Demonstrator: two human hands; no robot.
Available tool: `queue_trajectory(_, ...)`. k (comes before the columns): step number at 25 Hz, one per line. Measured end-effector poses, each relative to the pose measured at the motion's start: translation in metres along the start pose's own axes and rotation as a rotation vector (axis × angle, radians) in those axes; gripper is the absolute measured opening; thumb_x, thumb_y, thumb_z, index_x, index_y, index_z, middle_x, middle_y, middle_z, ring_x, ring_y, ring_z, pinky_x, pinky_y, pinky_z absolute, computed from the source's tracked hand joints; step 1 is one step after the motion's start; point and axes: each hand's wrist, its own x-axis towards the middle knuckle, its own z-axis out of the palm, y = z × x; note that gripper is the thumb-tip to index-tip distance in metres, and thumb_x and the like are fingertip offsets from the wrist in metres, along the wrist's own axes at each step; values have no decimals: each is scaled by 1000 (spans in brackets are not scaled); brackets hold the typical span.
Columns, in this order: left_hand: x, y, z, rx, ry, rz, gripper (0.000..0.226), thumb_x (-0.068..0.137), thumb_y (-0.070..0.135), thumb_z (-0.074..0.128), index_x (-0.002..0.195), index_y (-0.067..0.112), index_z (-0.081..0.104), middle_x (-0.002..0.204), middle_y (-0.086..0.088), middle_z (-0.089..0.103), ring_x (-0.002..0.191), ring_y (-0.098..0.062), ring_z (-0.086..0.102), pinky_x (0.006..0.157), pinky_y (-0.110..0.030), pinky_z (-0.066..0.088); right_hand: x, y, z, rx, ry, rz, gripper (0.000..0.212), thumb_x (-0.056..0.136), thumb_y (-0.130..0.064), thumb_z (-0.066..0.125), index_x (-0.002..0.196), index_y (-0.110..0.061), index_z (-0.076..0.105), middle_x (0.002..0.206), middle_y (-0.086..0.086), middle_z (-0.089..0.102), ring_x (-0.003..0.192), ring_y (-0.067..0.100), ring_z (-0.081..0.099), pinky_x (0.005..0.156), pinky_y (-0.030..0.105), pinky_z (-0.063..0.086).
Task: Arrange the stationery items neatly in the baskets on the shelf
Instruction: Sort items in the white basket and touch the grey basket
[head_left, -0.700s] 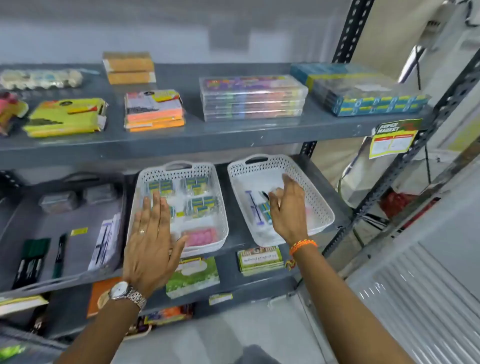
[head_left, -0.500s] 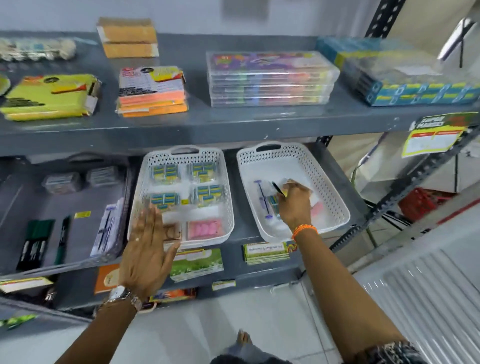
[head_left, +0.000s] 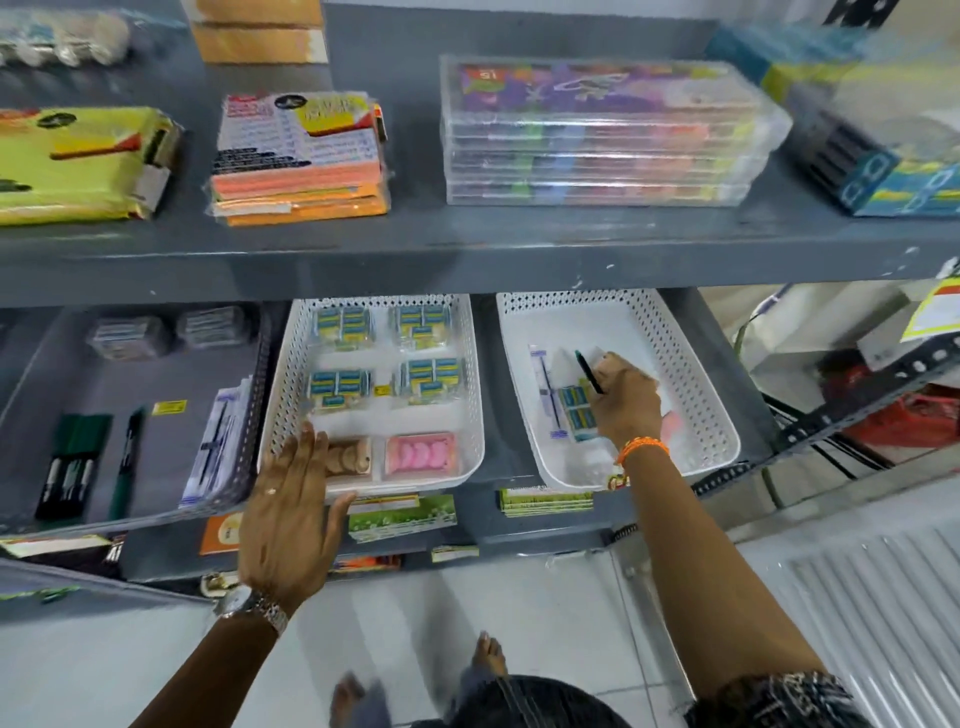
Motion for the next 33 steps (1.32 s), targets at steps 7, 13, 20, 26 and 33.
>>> queue_trajectory(7,0,-7,-1,0,-46,41,72,98,50,34,156,7,30,164,-13,27,151,-31,30,123,-48,23,-21,-12,-9,1073,-253,288,30,93,6,56,72,-14,66,72,8,63,69,26,59,65,36,47)
queue_trajectory(13,0,-13,-2,4,-46,66,75,98,54,34,158,8,27,166,-10,23,152,-28,27,124,-46,23,-50,-30,-10,1336,-411,330,19,97,3,53,87,-4,68,73,2,76,70,15,73,63,26,60)
queue_trajectory(20,-29,-77,-29,-48,32,37,67,100,46,35,156,9,32,163,-7,32,150,-26,32,122,-44,26,-54,-110,5,1247,-443,-7,16,91,4,60,92,-8,70,75,-5,76,76,12,69,75,26,58)
queue_trajectory(26,-66,-162,-58,-60,193,-171,52,99,33,41,140,4,54,142,-15,58,131,-33,55,118,-47,34,-83,-245,64,909,-466,-640,18,81,5,74,85,-12,73,78,0,74,74,2,67,72,18,53)
queue_trajectory(33,-82,-217,-61,-109,205,-296,43,99,32,38,124,6,62,126,-15,64,124,-33,54,103,-40,43,-139,-395,167,24,-443,-1617,13,84,-20,71,95,-21,79,89,-1,72,92,24,60,78,37,49)
